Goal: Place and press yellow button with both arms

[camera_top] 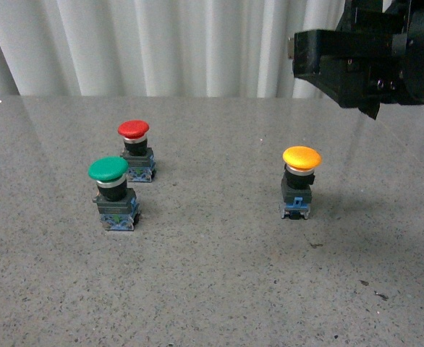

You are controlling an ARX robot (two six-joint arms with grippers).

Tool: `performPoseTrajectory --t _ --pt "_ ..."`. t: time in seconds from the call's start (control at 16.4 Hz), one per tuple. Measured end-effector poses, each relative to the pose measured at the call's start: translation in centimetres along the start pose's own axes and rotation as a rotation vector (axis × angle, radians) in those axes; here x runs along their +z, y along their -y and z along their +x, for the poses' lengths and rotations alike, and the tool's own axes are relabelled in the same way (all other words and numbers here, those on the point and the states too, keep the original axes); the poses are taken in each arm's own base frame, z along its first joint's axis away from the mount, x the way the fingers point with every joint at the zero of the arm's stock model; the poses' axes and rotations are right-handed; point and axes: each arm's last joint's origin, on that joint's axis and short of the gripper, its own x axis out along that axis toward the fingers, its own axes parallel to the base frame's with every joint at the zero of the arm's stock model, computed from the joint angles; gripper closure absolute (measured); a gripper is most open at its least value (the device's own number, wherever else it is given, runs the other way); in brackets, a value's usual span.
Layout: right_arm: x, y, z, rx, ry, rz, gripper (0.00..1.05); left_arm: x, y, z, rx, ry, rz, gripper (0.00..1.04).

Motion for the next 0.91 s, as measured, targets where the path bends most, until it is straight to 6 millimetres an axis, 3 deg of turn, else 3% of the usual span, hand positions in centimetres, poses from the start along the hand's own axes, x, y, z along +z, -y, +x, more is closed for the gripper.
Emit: performPoseTrajectory --t 0.12,0.18,0.3,0.43,0.55,0.73,0.91 --pt "-0.2 0.0 -0.1 0.000 -0.006 0.006 1.03 0.0 0.0 0.0 0.000 0.000 0.000 0.07" --pt "-0.2 -0.4 -0.2 -0.070 0.113 -0.031 1.03 0.0 0.0 0.0 0.000 0.000 0.000 0.07" --pt "-1.5 0.5 -4.1 -0.439 0.248 -0.053 1.03 0.0 0.0 0.0 0.000 0.000 0.000 0.07" --pt "-2.1 2.2 -9.1 -0.608 0.259 -0.035 1.03 0.0 0.0 0.0 0.000 0.000 0.000 0.07" --pt "-3.1 2.2 -12.4 -0.589 0.333 -0.046 1.03 0.0 0.0 0.0 0.000 0.000 0.000 0.07" --pt "-6.1 2.6 -13.9 -0.590 0.284 -0.049 1.03 0.0 0.0 0.0 0.000 0.000 0.000 0.07" --pt "-7.3 2.6 -15.5 -0.589 0.311 -0.053 1.03 0.0 0.0 0.0 0.000 0.000 0.000 0.07"
